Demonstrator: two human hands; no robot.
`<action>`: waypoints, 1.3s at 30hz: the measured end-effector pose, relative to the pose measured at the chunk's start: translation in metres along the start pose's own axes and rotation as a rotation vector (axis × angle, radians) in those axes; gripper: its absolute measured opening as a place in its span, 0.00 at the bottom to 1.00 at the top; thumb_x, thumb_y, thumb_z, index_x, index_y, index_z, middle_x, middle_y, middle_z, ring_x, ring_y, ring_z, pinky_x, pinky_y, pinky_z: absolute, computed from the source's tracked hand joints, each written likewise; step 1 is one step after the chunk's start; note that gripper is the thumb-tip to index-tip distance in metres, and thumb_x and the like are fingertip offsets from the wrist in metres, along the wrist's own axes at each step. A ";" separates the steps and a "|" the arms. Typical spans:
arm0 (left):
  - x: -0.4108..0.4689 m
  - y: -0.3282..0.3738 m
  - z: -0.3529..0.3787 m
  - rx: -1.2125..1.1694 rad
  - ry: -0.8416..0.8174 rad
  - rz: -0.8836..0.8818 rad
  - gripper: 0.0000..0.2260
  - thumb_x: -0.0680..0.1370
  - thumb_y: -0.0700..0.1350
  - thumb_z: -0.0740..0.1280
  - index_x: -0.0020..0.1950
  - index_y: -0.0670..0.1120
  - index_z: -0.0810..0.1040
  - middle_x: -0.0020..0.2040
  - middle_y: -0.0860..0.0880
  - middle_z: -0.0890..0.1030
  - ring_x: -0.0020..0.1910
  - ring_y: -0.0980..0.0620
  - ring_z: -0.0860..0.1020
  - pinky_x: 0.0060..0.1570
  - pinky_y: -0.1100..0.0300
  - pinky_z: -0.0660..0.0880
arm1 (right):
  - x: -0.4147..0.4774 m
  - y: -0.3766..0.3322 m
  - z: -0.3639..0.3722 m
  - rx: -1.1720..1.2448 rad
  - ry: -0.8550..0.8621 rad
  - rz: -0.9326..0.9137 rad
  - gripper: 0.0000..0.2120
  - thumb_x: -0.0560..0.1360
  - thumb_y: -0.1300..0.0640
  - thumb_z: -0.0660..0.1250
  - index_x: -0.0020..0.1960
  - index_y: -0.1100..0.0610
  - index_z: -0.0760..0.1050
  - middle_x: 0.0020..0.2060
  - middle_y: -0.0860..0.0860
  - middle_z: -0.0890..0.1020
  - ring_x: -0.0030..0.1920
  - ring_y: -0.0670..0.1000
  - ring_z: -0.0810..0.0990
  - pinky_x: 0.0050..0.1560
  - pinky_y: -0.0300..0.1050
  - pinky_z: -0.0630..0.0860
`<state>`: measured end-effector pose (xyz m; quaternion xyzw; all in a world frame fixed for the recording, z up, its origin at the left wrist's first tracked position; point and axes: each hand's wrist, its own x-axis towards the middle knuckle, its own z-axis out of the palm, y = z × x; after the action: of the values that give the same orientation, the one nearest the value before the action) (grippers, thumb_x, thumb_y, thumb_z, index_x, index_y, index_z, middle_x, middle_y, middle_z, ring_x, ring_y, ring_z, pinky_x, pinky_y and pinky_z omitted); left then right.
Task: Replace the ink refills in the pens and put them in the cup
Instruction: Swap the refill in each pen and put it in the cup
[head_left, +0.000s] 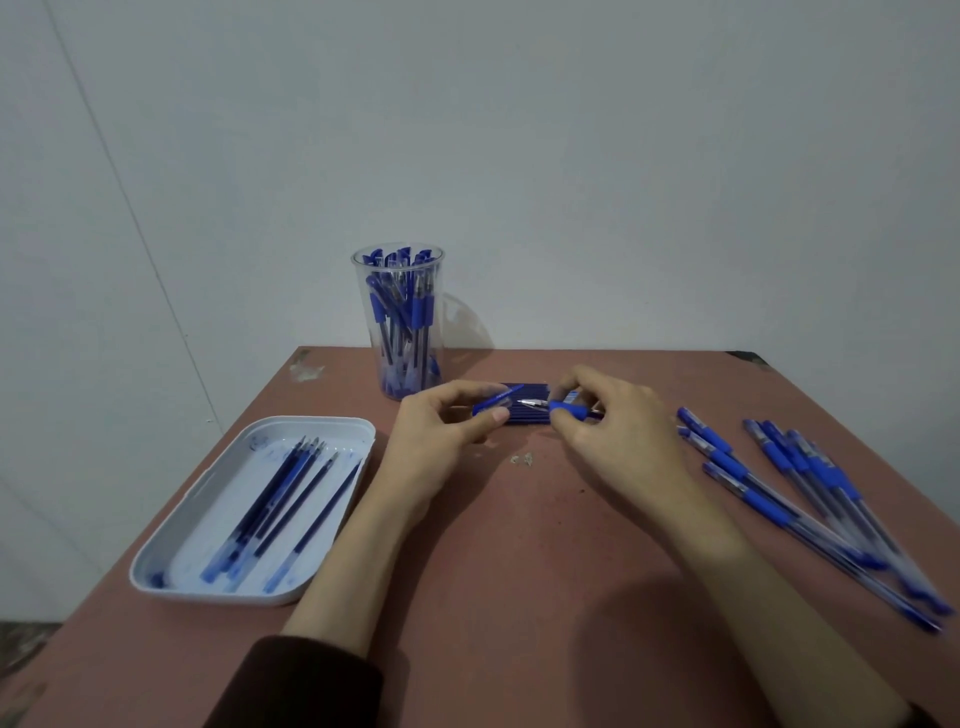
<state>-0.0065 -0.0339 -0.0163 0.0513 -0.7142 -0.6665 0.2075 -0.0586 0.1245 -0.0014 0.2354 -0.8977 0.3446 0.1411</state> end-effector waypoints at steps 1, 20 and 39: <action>0.000 0.000 0.000 0.006 -0.009 0.001 0.10 0.72 0.34 0.72 0.44 0.50 0.82 0.35 0.55 0.83 0.32 0.61 0.76 0.35 0.70 0.74 | 0.000 0.000 0.000 0.006 0.000 -0.005 0.03 0.71 0.55 0.65 0.42 0.47 0.75 0.32 0.44 0.78 0.36 0.49 0.76 0.37 0.44 0.71; -0.006 0.003 0.007 -0.047 -0.199 0.121 0.16 0.69 0.26 0.70 0.50 0.44 0.81 0.40 0.52 0.84 0.43 0.56 0.82 0.45 0.64 0.79 | -0.005 -0.004 0.013 0.120 -0.084 0.050 0.28 0.63 0.25 0.58 0.50 0.44 0.79 0.40 0.43 0.83 0.46 0.46 0.79 0.50 0.47 0.76; -0.004 0.002 0.006 -0.133 -0.092 0.024 0.21 0.68 0.24 0.70 0.52 0.47 0.79 0.41 0.52 0.82 0.34 0.60 0.79 0.33 0.66 0.77 | -0.008 -0.005 0.010 0.218 0.070 -0.006 0.21 0.66 0.29 0.64 0.50 0.39 0.63 0.34 0.44 0.81 0.43 0.51 0.79 0.37 0.47 0.77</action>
<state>-0.0050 -0.0268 -0.0159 -0.0021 -0.6779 -0.7114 0.1854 -0.0500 0.1167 -0.0092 0.2396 -0.8489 0.4476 0.1469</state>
